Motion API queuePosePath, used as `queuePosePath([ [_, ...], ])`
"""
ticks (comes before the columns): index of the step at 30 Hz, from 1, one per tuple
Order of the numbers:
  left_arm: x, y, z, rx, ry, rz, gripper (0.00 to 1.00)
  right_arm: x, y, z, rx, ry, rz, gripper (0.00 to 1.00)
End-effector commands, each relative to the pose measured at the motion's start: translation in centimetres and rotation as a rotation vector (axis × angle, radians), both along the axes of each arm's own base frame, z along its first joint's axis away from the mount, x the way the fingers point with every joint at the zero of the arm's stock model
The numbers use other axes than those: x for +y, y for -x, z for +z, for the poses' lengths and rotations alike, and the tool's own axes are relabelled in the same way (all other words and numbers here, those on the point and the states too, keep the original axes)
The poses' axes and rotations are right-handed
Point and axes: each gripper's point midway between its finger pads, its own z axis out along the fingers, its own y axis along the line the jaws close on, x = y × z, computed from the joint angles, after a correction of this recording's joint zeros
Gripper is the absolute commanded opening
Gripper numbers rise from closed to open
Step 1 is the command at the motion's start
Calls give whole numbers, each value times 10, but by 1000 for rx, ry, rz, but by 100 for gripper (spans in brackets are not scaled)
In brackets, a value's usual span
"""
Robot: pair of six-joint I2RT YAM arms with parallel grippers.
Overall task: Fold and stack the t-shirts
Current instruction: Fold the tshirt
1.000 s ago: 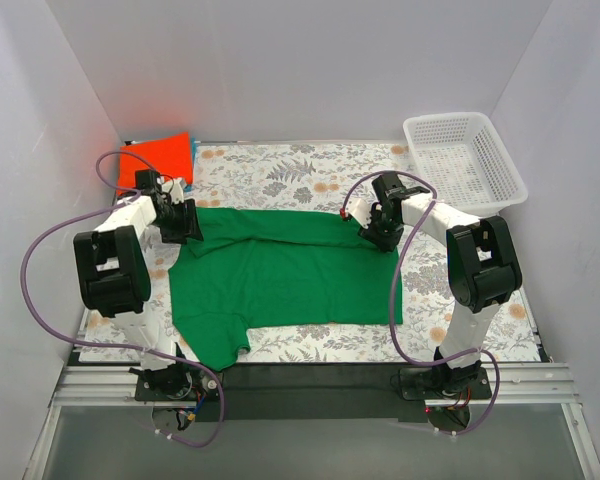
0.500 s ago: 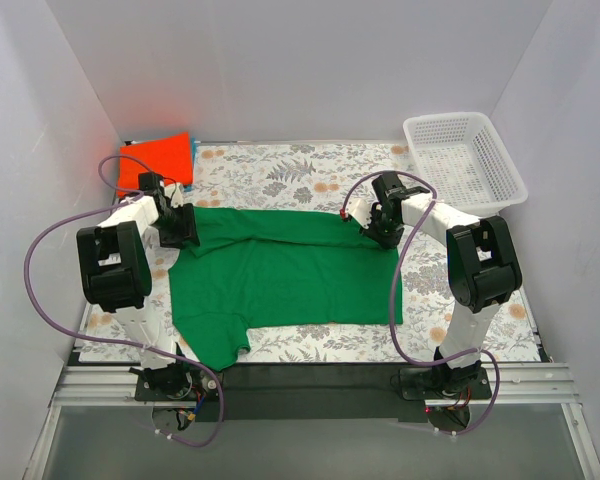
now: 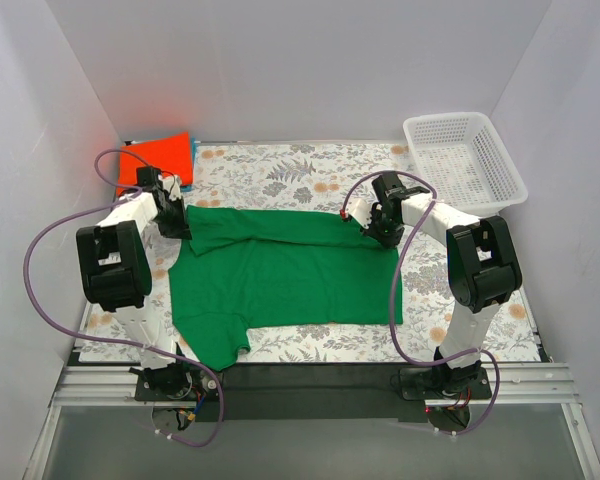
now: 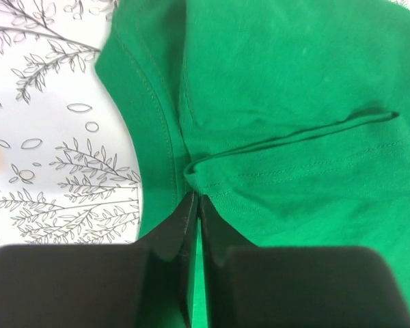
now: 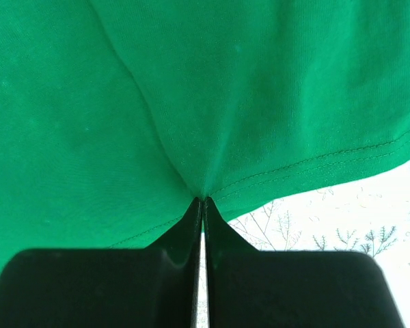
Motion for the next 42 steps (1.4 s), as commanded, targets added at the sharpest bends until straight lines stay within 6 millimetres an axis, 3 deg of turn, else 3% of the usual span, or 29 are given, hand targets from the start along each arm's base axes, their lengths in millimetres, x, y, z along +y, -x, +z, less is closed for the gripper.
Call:
queuePosePath([
  [1,2,-17,27,-87,-18,-2,0,2,-10,10,-43,-2,8,1],
  [5,8,-29,54,-158,-52,0,0,2,-26,24,-90,-9,1,1],
  [9,13,-53,91,-269,-81,-10,0,-2,-56,48,-165,-25,-29,1],
  [10,14,-66,109,-323,-87,-14,0,-1,-67,58,-197,-35,-33,1],
  [13,16,-89,131,-392,-94,-26,0,-2,-83,66,-227,-34,-26,1],
  [18,18,-123,155,-500,-92,-40,0,-6,-120,82,-301,-20,-44,1],
  [20,18,-136,158,-528,-89,-42,0,-7,-133,79,-316,-14,-55,1],
  [21,19,-143,164,-553,-92,-36,0,-7,-147,91,-364,-24,-68,1],
  [24,17,-158,174,-607,-80,-37,0,-11,-172,101,-423,-33,-105,1],
  [30,6,-168,177,-641,-74,-92,0,-11,-194,103,-471,-30,-105,1],
  [35,2,-153,179,-684,-124,-120,0,-14,-202,106,-505,-33,-112,1],
  [42,-13,-144,206,-784,-123,-209,0,-12,-201,106,-512,-43,-106,1],
])
